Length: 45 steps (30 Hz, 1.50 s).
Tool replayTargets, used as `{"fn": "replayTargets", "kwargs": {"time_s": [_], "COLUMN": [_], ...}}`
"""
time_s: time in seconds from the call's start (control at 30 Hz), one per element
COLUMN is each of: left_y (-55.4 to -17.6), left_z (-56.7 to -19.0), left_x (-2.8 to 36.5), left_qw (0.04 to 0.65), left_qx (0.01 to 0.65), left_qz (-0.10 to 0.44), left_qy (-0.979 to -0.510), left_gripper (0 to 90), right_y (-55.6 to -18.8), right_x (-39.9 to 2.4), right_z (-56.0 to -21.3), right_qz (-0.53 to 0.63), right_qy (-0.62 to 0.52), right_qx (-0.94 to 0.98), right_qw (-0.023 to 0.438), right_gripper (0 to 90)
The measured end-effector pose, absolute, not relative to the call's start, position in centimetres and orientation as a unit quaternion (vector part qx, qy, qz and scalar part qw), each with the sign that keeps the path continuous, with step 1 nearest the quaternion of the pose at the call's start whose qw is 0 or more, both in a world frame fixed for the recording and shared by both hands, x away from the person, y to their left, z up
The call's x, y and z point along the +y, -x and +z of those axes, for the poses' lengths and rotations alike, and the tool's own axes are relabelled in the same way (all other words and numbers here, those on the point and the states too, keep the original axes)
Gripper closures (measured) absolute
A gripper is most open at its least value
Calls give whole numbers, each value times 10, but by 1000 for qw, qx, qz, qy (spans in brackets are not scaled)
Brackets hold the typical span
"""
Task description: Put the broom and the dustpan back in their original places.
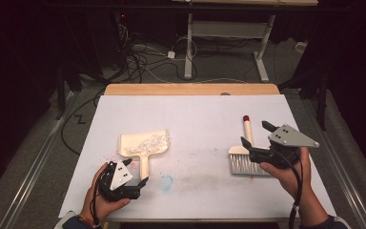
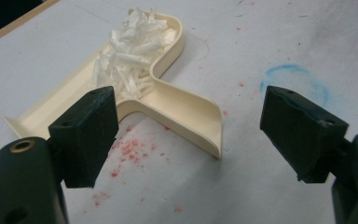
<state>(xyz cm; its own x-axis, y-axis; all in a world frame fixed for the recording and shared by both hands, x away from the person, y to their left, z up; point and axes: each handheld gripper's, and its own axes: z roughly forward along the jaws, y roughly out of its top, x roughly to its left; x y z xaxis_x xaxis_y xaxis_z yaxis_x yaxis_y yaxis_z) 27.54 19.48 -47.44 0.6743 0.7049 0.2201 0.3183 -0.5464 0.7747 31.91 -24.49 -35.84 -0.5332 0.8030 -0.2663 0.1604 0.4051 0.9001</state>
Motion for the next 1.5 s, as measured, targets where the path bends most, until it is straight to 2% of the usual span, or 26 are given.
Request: {"fn": "replayTargets", "kwargs": {"time_s": [0.7,1.5], "left_y": [-275,-278], "left_z": [-474,-476], "left_x": [195,191], "left_qw": [361,354], "left_qx": [305,299], "left_qz": [264,261], "left_qy": [-841,-847], "left_gripper": [188,180], "right_y": [-295,-277], "right_x": [-259,-294], "right_z": [-366,-405], "right_qz": [438,425], "right_qy": [-302,-302], "right_qx": [764,763], "right_qw": [365,382], "right_gripper": [169,175]}}
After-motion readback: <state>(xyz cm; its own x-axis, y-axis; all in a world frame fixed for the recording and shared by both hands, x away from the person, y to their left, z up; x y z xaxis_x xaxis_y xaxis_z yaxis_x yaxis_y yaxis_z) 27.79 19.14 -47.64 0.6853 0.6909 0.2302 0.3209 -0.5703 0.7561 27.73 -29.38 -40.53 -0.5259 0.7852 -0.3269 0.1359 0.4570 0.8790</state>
